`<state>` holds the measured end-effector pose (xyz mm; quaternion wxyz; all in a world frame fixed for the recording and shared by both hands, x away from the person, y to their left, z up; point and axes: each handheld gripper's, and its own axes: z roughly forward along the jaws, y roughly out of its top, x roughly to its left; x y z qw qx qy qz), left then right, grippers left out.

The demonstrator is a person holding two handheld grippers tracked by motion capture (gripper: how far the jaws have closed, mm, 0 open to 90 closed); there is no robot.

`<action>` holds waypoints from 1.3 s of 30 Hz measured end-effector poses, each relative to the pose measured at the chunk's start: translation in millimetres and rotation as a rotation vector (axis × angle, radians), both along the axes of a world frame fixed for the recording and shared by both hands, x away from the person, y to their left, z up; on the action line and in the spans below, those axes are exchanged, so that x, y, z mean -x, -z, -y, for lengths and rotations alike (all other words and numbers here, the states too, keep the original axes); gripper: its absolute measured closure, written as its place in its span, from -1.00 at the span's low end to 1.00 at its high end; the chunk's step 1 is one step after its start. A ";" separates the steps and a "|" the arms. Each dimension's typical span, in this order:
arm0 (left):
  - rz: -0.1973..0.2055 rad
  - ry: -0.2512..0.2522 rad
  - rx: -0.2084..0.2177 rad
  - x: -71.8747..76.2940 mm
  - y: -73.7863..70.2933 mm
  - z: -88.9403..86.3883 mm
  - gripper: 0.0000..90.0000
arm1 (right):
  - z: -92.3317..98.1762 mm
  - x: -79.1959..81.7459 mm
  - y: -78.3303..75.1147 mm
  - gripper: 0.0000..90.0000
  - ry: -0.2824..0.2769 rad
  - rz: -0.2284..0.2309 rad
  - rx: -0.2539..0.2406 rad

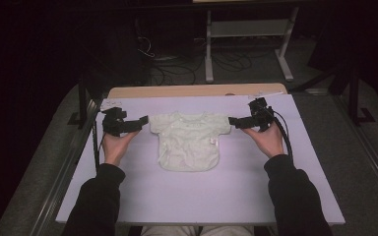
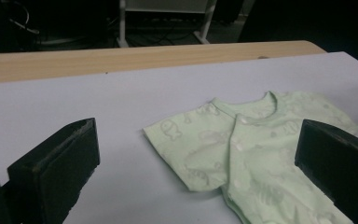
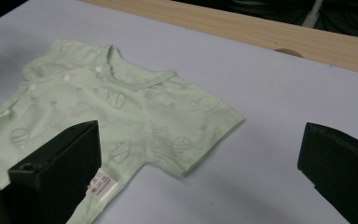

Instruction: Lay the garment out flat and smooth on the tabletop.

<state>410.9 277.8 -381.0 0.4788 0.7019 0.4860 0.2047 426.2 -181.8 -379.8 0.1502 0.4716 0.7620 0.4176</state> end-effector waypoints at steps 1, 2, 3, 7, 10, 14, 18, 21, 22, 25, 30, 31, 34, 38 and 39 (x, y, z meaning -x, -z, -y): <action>0.005 0.006 -0.004 2.5 -2.0 -1.4 -1.00 | 1.2 2.7 -2.4 -1.00 -0.005 0.005 -0.003; 0.011 0.010 -0.006 5.0 -3.7 -2.9 -1.00 | 2.4 5.5 -4.6 -1.00 -0.010 0.012 -0.007; 0.015 0.015 -0.010 7.4 -5.3 -4.3 -1.00 | 4.0 8.1 -6.4 -1.00 -0.013 0.017 -0.012; 0.031 0.035 -0.021 16.2 -10.3 -11.6 -1.00 | 9.0 19.8 -12.1 -1.00 -0.027 0.035 -0.033; 0.037 0.041 -0.022 22.7 -12.8 -17.5 -1.00 | 13.8 27.9 -14.0 -1.00 -0.035 0.048 -0.052; 0.045 0.046 -0.026 31.3 -15.3 -25.6 -1.00 | 19.9 37.2 -14.3 -1.00 -0.039 0.048 -0.059; 0.054 0.040 -0.036 38.9 -15.6 -34.0 -1.00 | 25.5 45.6 -13.8 -1.00 -0.044 0.053 -0.063; 0.056 0.039 -0.040 44.1 -15.0 -39.6 -1.00 | 29.2 51.8 -13.6 -1.00 -0.048 0.055 -0.059; 0.057 0.039 -0.038 46.0 -14.7 -41.2 -1.00 | 30.5 53.9 -13.4 -1.00 -0.050 0.057 -0.059; 0.063 0.046 -0.026 51.8 -14.3 -46.0 -1.00 | 33.9 59.8 -12.5 -1.00 -0.052 0.060 -0.058; 0.078 0.049 -0.008 61.4 -13.4 -53.4 -1.00 | 39.5 69.3 -9.2 -1.00 -0.059 0.068 -0.065; 0.081 0.048 -0.005 63.2 -12.8 -55.0 -1.00 | 40.7 71.3 -8.2 -1.00 -0.060 0.070 -0.068; 0.080 0.048 0.000 67.6 -10.0 -59.0 -1.00 | 44.4 76.0 -4.3 -1.00 -0.056 0.064 -0.072; 0.081 0.050 0.013 73.4 -4.6 -63.8 -1.00 | 49.5 81.3 0.9 -1.00 -0.055 0.060 -0.073; 0.080 0.048 0.015 74.8 -3.3 -64.6 -1.00 | 50.9 82.7 2.0 -1.00 -0.054 0.059 -0.075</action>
